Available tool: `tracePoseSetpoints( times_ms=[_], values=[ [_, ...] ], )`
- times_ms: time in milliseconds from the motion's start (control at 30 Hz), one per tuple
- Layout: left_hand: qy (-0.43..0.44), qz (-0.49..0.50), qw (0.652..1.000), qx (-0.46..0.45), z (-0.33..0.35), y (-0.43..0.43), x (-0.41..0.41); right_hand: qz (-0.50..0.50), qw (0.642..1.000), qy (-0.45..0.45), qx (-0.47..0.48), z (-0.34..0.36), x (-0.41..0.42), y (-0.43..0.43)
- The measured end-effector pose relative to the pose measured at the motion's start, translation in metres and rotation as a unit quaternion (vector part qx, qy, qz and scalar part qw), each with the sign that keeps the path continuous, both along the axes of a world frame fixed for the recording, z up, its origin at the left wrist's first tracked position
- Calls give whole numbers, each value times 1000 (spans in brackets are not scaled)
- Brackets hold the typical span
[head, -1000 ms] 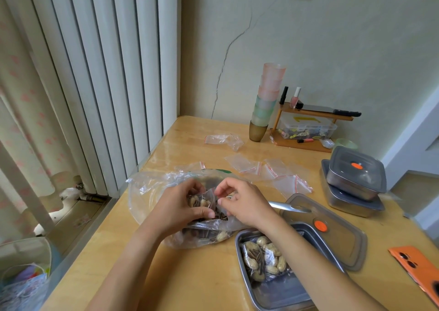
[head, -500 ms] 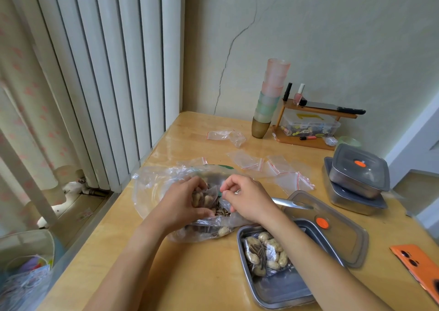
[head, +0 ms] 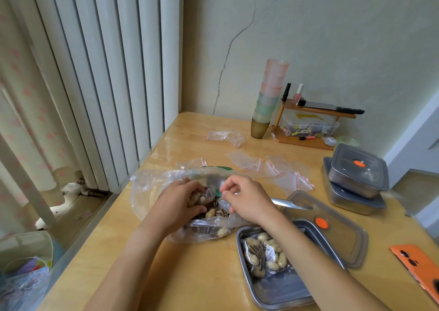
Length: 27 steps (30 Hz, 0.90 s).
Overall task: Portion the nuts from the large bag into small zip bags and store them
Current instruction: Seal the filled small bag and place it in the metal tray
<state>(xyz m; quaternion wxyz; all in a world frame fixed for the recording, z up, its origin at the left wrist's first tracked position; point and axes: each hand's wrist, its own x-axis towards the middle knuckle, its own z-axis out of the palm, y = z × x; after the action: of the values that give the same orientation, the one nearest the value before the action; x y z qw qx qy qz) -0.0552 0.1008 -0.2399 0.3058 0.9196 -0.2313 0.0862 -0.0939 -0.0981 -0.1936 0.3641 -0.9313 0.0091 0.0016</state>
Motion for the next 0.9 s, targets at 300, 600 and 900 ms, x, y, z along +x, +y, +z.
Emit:
tracePoseSetpoints(
  times_ms=[300,600,900],
  values=[
    [25,-11,999,-20,2,0,-2,4,1000,4,0,0,1,1],
    [34,-10,999,-39,4,-1,-3,-6,1000,4,6,-1,2,1],
    [9,20,1000,20,1,-2,-2,-3,1000,6,1,-1,3,1]
  ],
)
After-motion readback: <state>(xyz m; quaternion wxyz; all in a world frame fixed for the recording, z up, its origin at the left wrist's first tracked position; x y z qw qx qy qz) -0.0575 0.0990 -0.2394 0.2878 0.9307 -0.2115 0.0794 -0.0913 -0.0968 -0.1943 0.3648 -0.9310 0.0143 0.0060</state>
